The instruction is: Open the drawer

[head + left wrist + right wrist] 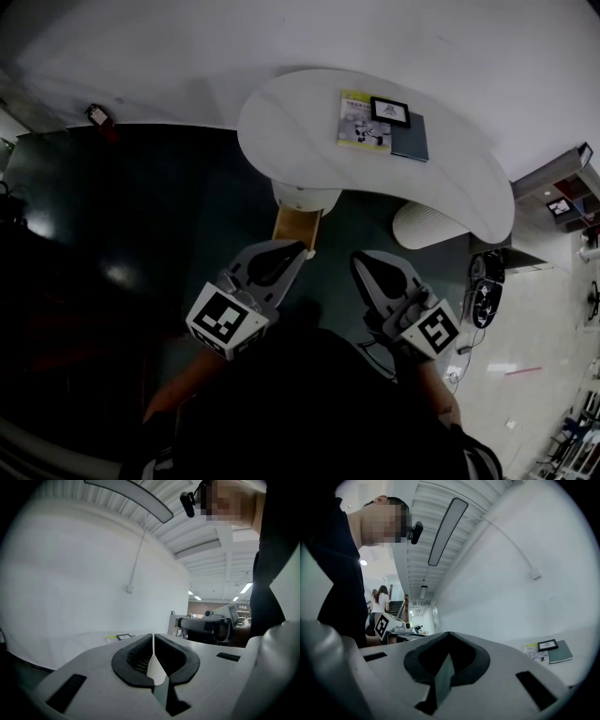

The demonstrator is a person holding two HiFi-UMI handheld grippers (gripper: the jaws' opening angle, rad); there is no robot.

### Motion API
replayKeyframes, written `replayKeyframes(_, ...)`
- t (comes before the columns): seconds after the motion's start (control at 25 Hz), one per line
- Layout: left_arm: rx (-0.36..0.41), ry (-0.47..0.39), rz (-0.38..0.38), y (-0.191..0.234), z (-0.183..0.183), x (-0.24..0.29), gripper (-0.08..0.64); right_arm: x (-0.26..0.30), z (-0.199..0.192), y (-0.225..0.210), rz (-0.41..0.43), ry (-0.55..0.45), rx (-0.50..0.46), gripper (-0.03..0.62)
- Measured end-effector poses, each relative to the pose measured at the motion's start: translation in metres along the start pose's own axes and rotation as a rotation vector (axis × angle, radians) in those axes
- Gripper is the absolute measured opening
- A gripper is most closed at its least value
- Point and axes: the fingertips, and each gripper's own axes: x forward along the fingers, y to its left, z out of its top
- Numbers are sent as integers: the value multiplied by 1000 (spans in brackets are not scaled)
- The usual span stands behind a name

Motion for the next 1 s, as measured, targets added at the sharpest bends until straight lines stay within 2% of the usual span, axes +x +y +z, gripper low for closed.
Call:
replayKeyframes(0.44,15,-1,7,-8,7,-13,21,-3,6,21,33,-5,-35,15)
replayKeyframes(1.0,34,-16,5,-17,15,-2,22,-13,10,16,48,-14,-27,15)
